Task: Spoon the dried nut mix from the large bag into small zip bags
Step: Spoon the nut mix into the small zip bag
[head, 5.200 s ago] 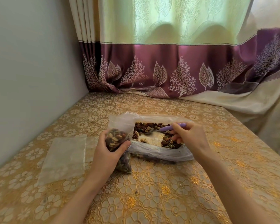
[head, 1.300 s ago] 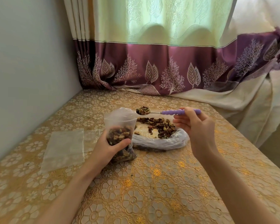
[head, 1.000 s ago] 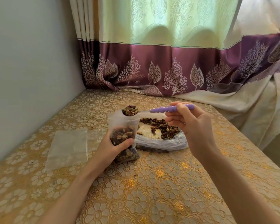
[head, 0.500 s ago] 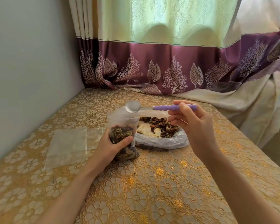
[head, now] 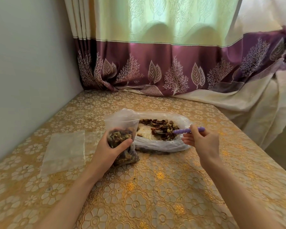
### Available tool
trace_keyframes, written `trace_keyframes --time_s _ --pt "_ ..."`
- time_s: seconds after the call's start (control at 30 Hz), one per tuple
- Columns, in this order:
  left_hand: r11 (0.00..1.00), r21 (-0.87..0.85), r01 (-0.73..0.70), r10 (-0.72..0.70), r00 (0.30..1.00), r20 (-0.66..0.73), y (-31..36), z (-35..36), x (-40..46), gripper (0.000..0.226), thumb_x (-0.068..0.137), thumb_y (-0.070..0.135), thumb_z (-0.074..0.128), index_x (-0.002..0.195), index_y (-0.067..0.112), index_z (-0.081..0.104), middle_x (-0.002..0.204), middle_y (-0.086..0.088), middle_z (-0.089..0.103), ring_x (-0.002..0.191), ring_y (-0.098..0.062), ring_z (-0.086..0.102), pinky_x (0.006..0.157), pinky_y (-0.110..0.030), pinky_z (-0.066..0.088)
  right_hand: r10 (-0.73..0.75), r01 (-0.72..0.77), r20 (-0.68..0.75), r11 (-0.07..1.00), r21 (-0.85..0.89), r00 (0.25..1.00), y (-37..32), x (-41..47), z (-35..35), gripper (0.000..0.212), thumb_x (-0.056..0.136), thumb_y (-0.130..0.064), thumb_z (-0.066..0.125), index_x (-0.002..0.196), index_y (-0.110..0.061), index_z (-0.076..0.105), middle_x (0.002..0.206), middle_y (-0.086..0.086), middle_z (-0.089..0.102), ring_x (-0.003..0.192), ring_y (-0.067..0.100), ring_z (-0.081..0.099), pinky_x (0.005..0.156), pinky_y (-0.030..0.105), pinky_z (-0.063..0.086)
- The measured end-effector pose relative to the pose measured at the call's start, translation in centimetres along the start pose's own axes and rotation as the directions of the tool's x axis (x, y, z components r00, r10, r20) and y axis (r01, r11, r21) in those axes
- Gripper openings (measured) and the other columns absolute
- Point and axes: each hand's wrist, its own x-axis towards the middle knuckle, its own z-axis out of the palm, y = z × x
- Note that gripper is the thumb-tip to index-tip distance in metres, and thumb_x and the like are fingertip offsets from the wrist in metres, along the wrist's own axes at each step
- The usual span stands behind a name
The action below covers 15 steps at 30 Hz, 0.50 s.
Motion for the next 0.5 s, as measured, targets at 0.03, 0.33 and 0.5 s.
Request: trace_keyframes --time_s 0.03,0.33,0.5 --pt "1.000 -0.001 -0.002 0.002 1.000 0.002 0.0 0.0 0.0 0.045 0.054 0.047 0.074 0.094 0.040 0.054 0.100 0.012 0.061 0.091 0.001 0.059 0.066 -0.014 0.049 -0.007 0.007 -0.015 1.000 -0.011 1.000 0.2 0.1 0.0 0.034 0.097 -0.018 0.052 0.069 -0.013 0.071 0.071 0.007 0.074 0.062 0.026 0.067 0.059 0.025 0.058" --pt "1.000 -0.010 -0.022 0.022 1.000 0.010 0.1 0.1 0.0 0.043 0.053 0.046 0.074 0.092 0.041 0.056 0.097 0.013 0.062 0.079 0.012 0.060 0.060 -0.007 0.048 0.023 -0.024 -0.027 0.999 -0.048 0.999 1.6 1.0 1.6 0.023 0.094 -0.017 0.057 0.086 -0.006 0.074 0.080 0.005 0.075 0.065 0.017 0.069 0.067 0.028 0.058" --pt "0.999 -0.017 -0.030 0.030 0.999 0.012 0.2 0.1 0.1 0.042 0.053 0.045 0.074 0.092 0.042 0.057 0.098 0.011 0.062 0.078 0.011 0.061 0.059 -0.007 0.048 0.100 -0.099 -0.011 0.995 0.022 0.995 1.9 1.1 1.5 0.025 0.095 -0.017 0.055 0.083 -0.008 0.075 0.082 0.006 0.075 0.070 0.020 0.069 0.076 0.032 0.056"
